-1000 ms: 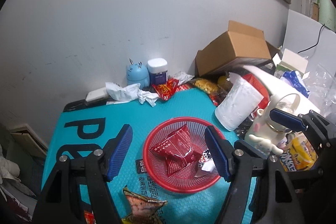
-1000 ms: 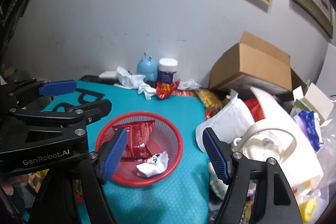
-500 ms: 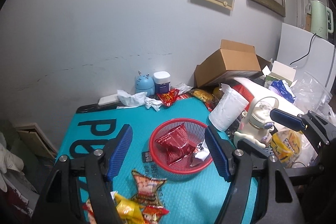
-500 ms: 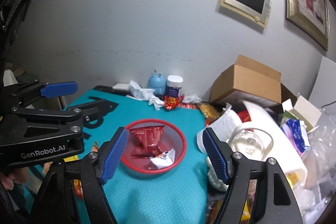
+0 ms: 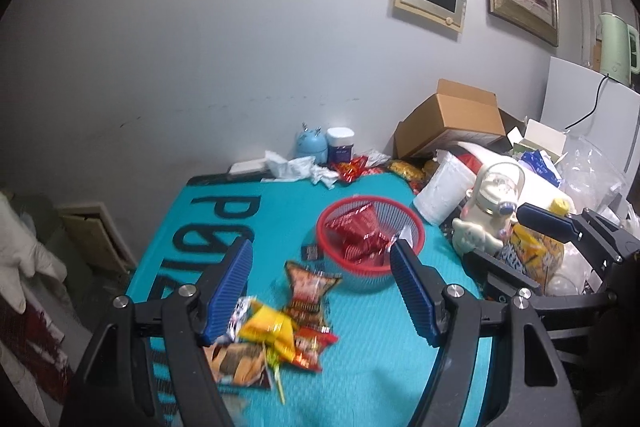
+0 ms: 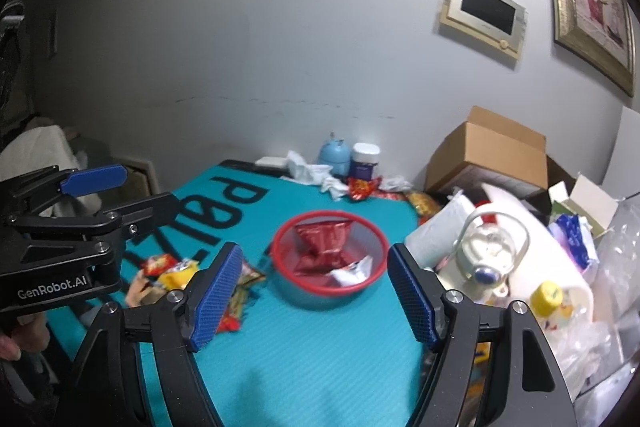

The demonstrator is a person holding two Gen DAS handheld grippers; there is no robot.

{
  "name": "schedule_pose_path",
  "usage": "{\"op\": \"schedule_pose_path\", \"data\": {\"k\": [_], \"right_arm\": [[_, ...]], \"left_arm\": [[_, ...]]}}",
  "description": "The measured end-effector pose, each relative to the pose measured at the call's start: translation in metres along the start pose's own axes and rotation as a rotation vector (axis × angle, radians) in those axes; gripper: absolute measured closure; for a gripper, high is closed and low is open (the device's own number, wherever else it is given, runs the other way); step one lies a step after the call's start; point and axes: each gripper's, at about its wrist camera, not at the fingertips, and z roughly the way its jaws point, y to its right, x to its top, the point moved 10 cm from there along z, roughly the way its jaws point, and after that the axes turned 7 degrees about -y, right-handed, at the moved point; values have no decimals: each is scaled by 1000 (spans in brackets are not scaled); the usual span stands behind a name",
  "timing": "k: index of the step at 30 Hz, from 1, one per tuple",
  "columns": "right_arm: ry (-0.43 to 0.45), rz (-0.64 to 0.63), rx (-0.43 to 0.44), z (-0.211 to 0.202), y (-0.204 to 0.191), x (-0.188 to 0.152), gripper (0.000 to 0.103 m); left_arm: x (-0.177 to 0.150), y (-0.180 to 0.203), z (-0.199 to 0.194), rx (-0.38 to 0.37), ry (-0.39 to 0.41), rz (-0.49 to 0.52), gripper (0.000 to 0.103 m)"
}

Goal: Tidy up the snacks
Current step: 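Move both grippers back toward the snack pile, then grasp the clear plastic bag with the left gripper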

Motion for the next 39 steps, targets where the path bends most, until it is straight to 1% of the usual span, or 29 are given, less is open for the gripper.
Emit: {"op": "schedule_pose_path", "data": {"k": [6,14,20,30,39], "right_arm": [[-31,-31,77,-1,-28,-29,26],[-95,-63,169,12,-60,-59,26],[-138,-87,218,25,-81,-74,26],[-219,-106,328,58,-116,-93,26],[-294,-146,383,92,-143,-106,26]], "left_arm": [[-37,-9,-10,16,-33,-34,33],[-79,-28,-6,27,-105,-97,33],[-102,-45,-5,54,-132,-133,33],[-132,-76,12,77,-221,-195,33],[-158,-102,43,57,-326,-246,33]]}}
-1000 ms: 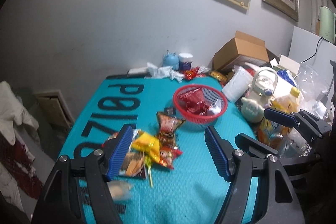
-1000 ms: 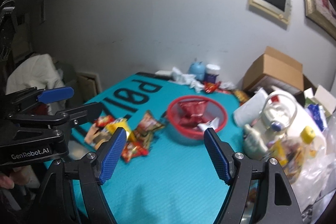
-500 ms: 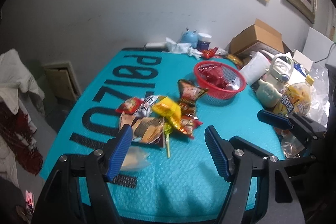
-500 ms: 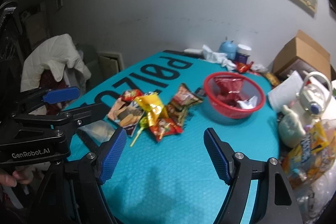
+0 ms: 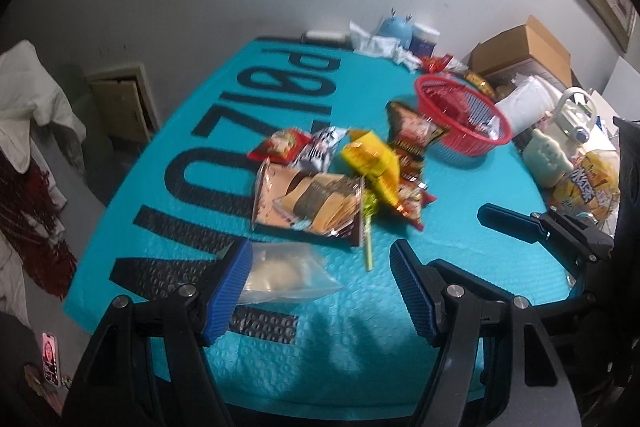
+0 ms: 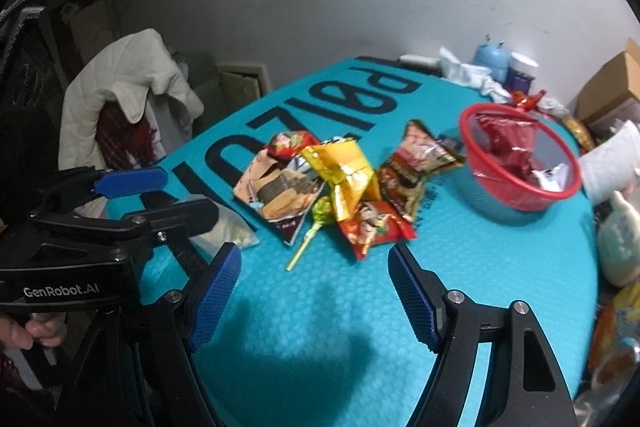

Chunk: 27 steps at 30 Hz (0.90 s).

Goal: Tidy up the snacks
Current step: 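Grasp the clear plastic bag with the left gripper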

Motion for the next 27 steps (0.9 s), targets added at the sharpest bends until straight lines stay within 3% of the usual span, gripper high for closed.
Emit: {"op": "schedule_pose_path", "data": {"k": [13,19,27], "right_arm": [[-93,-1,24,43,1,-2,26],[-118,0,32,52,3,-4,26],[-131,25,23,56,13,-6,26]], "left_arm": [[-7,-39,38,32,-78,-73,33],[-20,-41,59,-3,-175,-78,33],[-29,-50,67,36,-176,-88,33]]}}
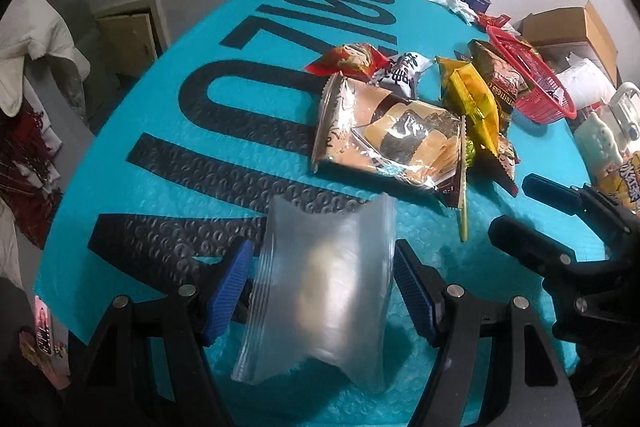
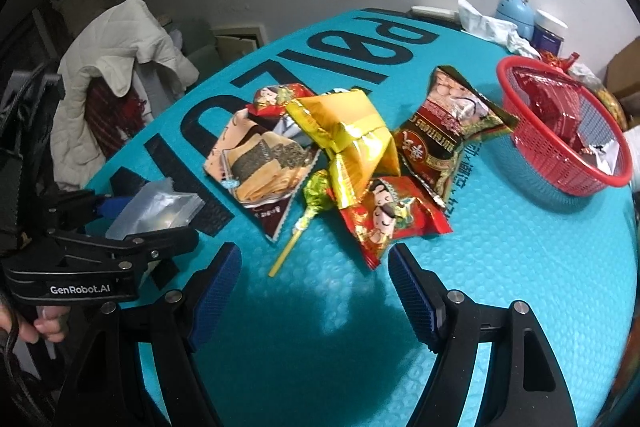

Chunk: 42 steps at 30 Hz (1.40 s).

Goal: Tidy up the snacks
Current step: 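Grasp the clear plastic bag with the left gripper, then grasp the brown nut bag with the right gripper while the left gripper holds the clear bag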

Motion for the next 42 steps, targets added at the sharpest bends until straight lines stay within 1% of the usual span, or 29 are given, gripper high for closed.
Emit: {"op": "schedule_pose_path", "data": {"k": [3,4,5,7,8,13,19,22,26,30,37,42], "right_arm": [[1,5,-2,0,3,-1,26],[2,7,-3,-1,5,-1,26],[4,10,-6,-2,6,-1,26],[8,15,-10,-3,10,-1,26],[11,20,-12,-4,12,-1,26],[42,47,-22,-13,23,1,26],[44,62,-33,-16,33,0,26],[42,73,-41,-16,39,0,26],[38,94,-46,-15,47,0,26],[52,109,-67,-19,58,2,27],[75,139,-93,-29,79,15,27],[75,157,-89,-27,89,25,27]], "left_arm": [[-1,1,1,18,16,6,33],[0,1,0,21,25,10,37],[0,2,-1,14,38,12,52],[-1,6,-4,-26,40,14,56],[-1,8,-4,-41,38,11,60],[3,16,-6,-57,44,19,60],[12,26,-16,-85,73,30,60],[17,27,-18,-84,81,34,60],[24,34,-17,-97,79,57,60],[34,45,-21,-113,97,83,60],[51,62,-29,-149,127,109,60],[67,70,-34,-163,151,122,60]]}}
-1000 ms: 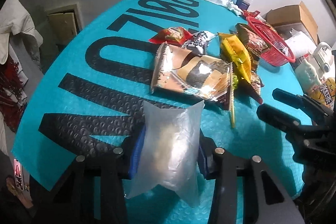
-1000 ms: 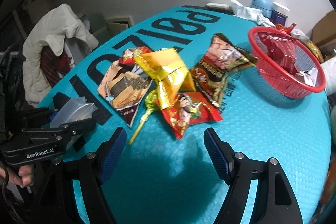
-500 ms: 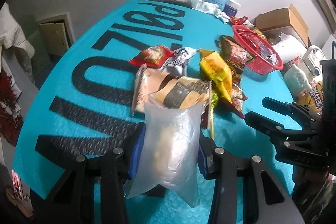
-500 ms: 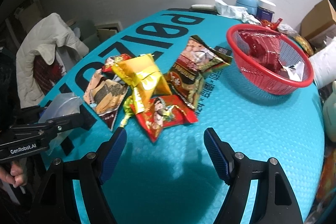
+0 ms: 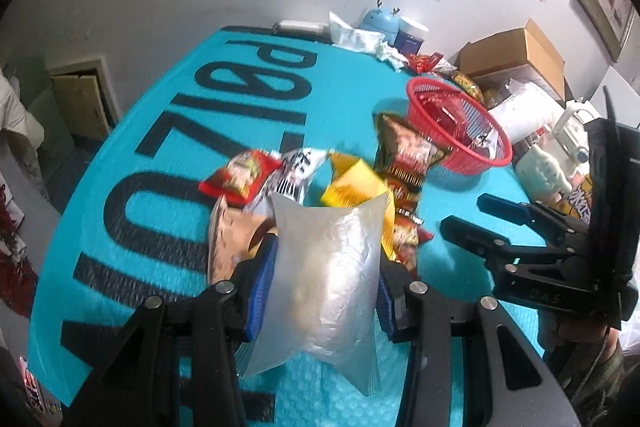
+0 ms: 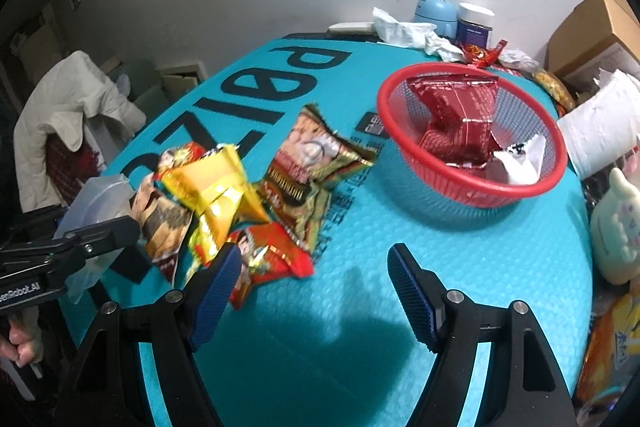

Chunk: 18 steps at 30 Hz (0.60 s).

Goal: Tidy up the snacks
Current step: 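Grasp the brown nut bag with the right gripper while the left gripper holds the clear bag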

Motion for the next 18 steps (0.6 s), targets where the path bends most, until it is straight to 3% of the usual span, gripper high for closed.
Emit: {"op": "schedule_pose_path", "data": {"k": [18], "right_arm": [[13,154,62,58,5,33,30]], "left_arm": [[29,-22,18,3,7,-32,60]]}}
